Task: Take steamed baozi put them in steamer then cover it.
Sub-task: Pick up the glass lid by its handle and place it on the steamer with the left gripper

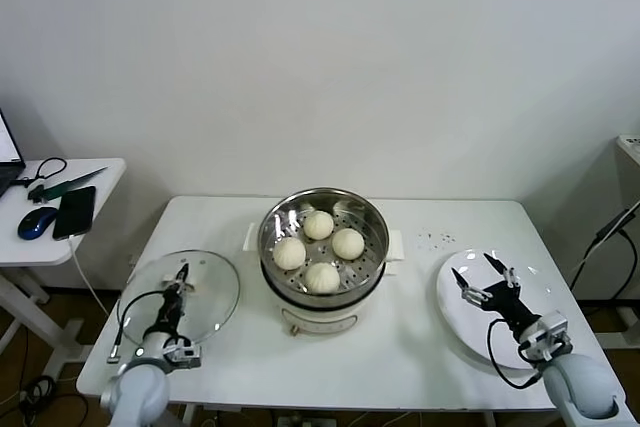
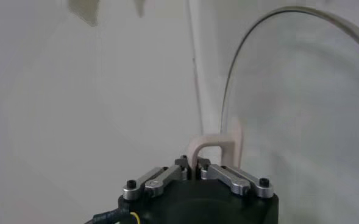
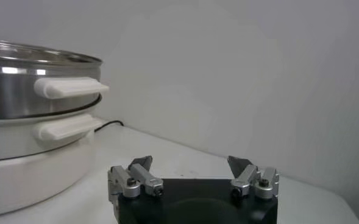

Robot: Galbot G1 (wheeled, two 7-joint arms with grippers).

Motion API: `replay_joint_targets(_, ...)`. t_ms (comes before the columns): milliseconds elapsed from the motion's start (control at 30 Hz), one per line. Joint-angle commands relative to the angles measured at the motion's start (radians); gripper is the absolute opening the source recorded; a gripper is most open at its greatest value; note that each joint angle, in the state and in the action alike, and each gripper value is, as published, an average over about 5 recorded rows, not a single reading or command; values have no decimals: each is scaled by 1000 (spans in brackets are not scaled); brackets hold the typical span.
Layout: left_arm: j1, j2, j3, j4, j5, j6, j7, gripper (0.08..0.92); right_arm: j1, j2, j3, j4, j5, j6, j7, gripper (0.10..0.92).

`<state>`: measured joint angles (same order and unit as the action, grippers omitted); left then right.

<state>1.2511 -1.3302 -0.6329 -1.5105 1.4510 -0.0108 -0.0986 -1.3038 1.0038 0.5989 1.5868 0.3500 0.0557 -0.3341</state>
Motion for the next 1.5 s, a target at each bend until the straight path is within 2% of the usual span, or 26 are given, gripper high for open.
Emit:
replay_joint_targets(33,135,53,2,-315,-124,96,22,159,6,-2,1,-7,-3,4,-2,823)
replay_joint_targets(267,251,112,-11,-518,-166,256,32,159,18,-10,-1,-21,-7,10,-3,823)
replay_joint_targets(500,275,198,41,-653,-182,428,61,159,35,-25,-11,-30,-11,8,-1,823)
replay_joint_targets(633,220,302,159,-697,-213,558,90,159,48,-34,-18,-41,-14,9,0,823)
replay_joint_targets(767,103,408,326,-703,-226,662,120,159,59,-36,-24,-51,-22,10,2,823)
replay_joint_targets(867,-4,440,464,-698,-205,711,175,159,64,-33,-27,-58,-30,13,1,823)
replay_joint_targets(1000,-141,390,619,-678,-148,765,297,159,80,-24,-37,-78,-39,18,0,823)
replay_joint_targets(1167,-292,251,738,-604,-63,795,418,159,87,-10,-38,-91,-46,21,0,823)
replay_joint_targets(1333,-369,145,807,-525,-3,796,471,159,85,-4,-26,-102,-49,25,-1,823)
replay_joint_targets(1500,-386,-5,847,-439,41,796,472,159,83,0,-14,-114,-51,31,-3,823)
